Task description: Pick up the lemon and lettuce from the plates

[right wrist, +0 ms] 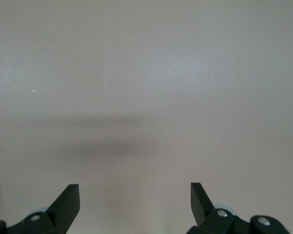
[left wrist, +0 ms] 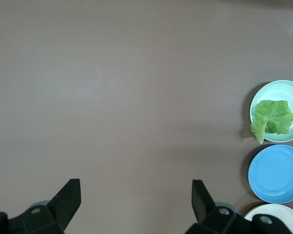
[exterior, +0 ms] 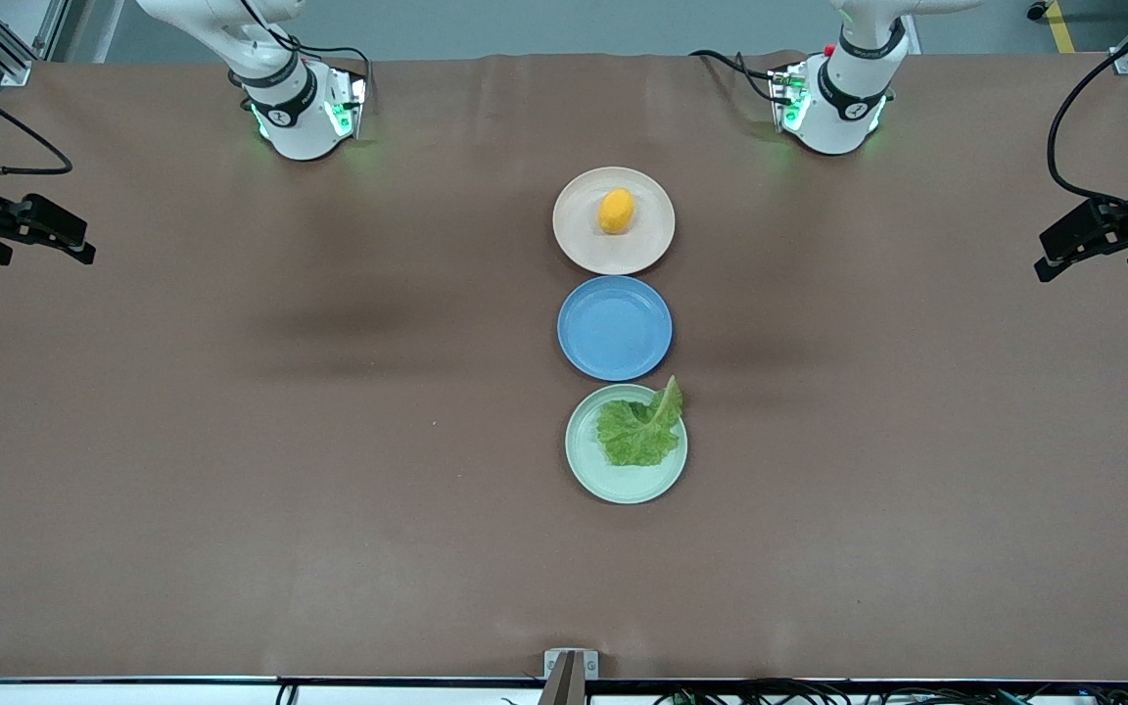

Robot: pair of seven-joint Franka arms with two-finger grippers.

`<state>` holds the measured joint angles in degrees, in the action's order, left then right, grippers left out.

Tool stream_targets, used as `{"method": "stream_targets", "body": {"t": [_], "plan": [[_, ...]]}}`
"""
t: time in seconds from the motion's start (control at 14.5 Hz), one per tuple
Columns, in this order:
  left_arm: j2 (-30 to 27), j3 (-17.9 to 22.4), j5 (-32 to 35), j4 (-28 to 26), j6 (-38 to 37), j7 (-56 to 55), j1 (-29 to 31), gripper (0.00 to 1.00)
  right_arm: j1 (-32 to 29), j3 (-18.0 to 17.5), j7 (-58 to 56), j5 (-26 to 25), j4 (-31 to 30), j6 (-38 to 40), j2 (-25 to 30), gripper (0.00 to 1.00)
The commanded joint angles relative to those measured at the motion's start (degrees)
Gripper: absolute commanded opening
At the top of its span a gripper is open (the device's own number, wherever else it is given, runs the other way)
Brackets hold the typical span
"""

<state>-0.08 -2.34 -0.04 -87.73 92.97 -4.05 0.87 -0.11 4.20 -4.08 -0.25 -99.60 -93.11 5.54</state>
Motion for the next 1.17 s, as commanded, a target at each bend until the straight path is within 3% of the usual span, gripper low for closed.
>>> {"method": "stream_targets", "body": {"t": [0.0,0.48,0.83,1.1], "plan": [[-0.10,-0.48,-0.75,0.81,-1.12,1.23,0.62,1.00,-0.33,-0.59,-0.41,-0.80,-1.56,-0.31,1.75,1.00],[0.34,-0.39,-1.01,0.81,-1.13,0.36,0.80,1.00,-0.33,-0.68,-0.32,-0.63,0.10,1.43,1.23,1.00],[3.06,-1.09,-1.36,0.37,-1.13,0.18,-0.26,1.00,-0.33,-0.68,0.30,-0.72,2.66,1.97,-2.11,1.00],[8.85,-4.51,-2.33,0.81,-0.25,-11.64,-3.06,1.00,-0.68,-0.59,-0.23,-0.54,4.77,1.97,-2.55,1.00]]}}
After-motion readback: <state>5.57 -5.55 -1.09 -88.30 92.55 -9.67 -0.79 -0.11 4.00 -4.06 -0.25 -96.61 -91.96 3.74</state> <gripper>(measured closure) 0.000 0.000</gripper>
